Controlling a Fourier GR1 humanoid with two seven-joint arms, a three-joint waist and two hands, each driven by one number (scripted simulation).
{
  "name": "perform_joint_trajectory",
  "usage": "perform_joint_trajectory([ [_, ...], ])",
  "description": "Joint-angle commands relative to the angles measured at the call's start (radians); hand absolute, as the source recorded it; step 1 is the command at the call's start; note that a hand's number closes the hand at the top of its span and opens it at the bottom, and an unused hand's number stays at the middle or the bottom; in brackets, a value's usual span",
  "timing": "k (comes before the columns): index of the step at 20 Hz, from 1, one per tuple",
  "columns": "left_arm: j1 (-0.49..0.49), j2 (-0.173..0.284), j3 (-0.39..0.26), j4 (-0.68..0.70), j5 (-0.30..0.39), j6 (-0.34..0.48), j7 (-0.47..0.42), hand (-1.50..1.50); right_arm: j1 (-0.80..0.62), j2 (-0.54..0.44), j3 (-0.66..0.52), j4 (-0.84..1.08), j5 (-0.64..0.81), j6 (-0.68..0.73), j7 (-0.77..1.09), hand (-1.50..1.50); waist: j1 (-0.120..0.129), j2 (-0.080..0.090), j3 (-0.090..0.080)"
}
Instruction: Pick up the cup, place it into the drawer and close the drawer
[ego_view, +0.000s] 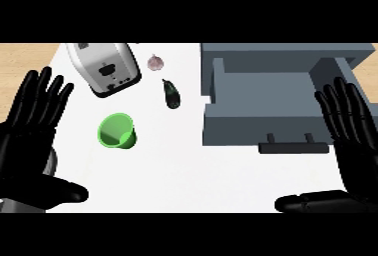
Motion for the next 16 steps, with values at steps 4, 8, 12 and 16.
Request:
perform_joint_trajectory([
  [4,-0.055,0.033,0.101,0.253,0.122,-0.095,-0.045,-1.50,-0.072,0.034,0.072,0.067,0.045,-0.006,0.065,-1.50,0.002,-0.001,-0.003],
  [8,-0.057,0.030,0.083,0.360,0.036,-0.092,-0.100,-1.50,-0.051,0.012,0.025,0.114,0.014,0.050,-0.007,-1.50,0.001,-0.001,-0.003],
  [12,-0.117,0.044,0.089,0.540,-0.009,-0.110,-0.170,-1.50,-0.123,-0.003,-0.026,0.186,-0.003,0.065,-0.036,-1.50,0.001,0.000,-0.003],
  [16,-0.119,0.020,0.082,0.688,-0.070,-0.111,-0.304,-1.50,-0.184,-0.020,-0.065,0.221,-0.014,0.068,-0.009,-1.50,0.002,0.000,-0.003],
])
